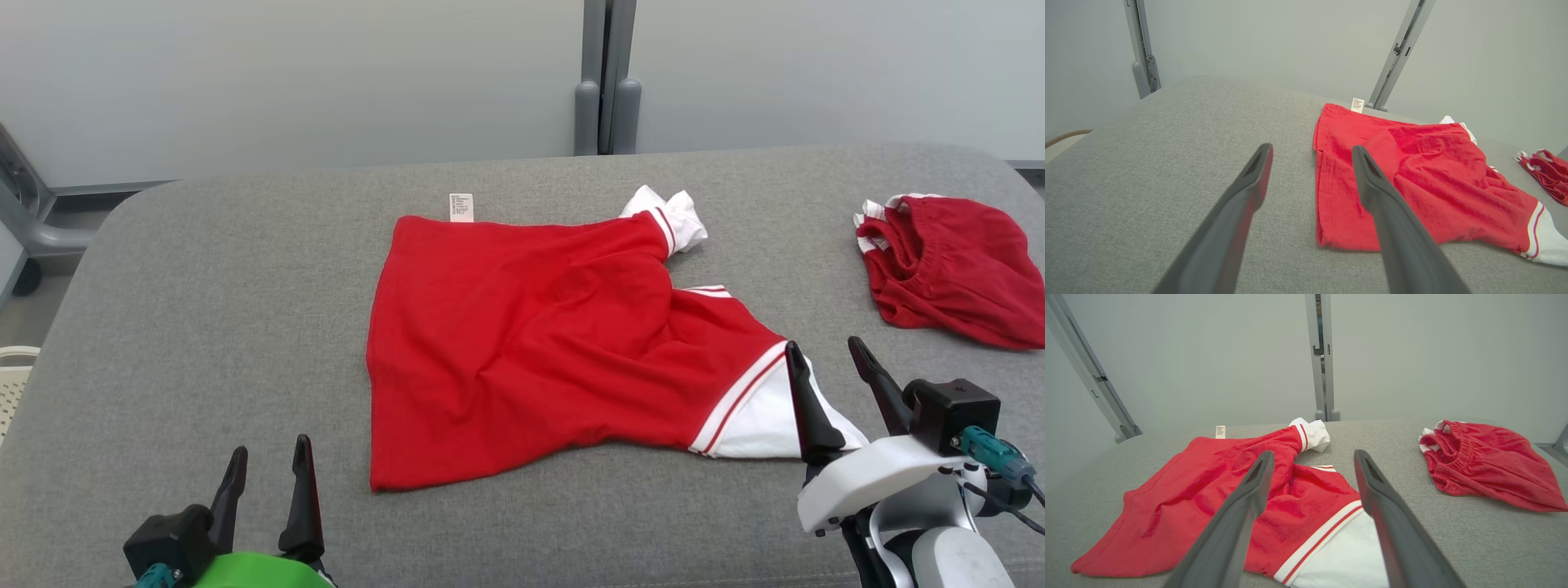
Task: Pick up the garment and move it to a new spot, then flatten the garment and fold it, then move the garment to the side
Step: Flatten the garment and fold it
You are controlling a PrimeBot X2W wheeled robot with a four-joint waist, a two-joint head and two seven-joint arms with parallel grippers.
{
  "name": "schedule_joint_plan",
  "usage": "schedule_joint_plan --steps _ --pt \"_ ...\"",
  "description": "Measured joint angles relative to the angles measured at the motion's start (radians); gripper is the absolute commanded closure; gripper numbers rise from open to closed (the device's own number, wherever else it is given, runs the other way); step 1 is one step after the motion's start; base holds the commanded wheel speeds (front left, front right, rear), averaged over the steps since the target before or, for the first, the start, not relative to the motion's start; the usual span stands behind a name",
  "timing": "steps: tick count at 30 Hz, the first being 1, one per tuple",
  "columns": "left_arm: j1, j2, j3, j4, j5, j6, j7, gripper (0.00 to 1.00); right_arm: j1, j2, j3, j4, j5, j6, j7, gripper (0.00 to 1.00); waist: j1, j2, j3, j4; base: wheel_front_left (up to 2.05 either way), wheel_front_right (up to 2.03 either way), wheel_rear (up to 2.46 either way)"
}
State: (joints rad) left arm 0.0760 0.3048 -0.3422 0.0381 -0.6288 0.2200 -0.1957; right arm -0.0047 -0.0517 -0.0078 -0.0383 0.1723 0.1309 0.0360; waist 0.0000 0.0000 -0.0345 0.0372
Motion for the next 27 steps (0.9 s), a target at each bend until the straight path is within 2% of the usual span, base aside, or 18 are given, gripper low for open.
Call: schedule_joint_plan --steps 17,21,24,27 --pt "0.008 -0.005 -0.016 0.001 -0.015 0.004 0.019 0.00 0.000 0.001 0.003 0.000 0.003 0.000 0.002 0.00 0.0000 0.0000 0.003 0.000 0.00 0.00 0.00" --pt "0.004 -0.033 -0.026 0.039 -0.061 -0.016 0.052 0.00 0.000 0.002 0.000 0.002 0.006 0.000 0.007 0.00 0.0000 0.0000 0.008 0.000 0.00 0.00 0.00" --pt "-0.012 -0.069 -0.035 0.084 -0.116 -0.033 0.095 0.00 0.000 0.002 -0.002 0.003 0.007 0.000 0.011 0.00 0.0000 0.0000 0.014 -0.001 0.00 0.00 0.00" --pt "-0.042 -0.082 -0.046 0.144 -0.149 -0.043 0.160 0.00 0.000 0.002 -0.007 0.004 0.006 0.000 0.016 0.00 0.0000 0.0000 0.020 -0.004 0.00 0.00 0.00"
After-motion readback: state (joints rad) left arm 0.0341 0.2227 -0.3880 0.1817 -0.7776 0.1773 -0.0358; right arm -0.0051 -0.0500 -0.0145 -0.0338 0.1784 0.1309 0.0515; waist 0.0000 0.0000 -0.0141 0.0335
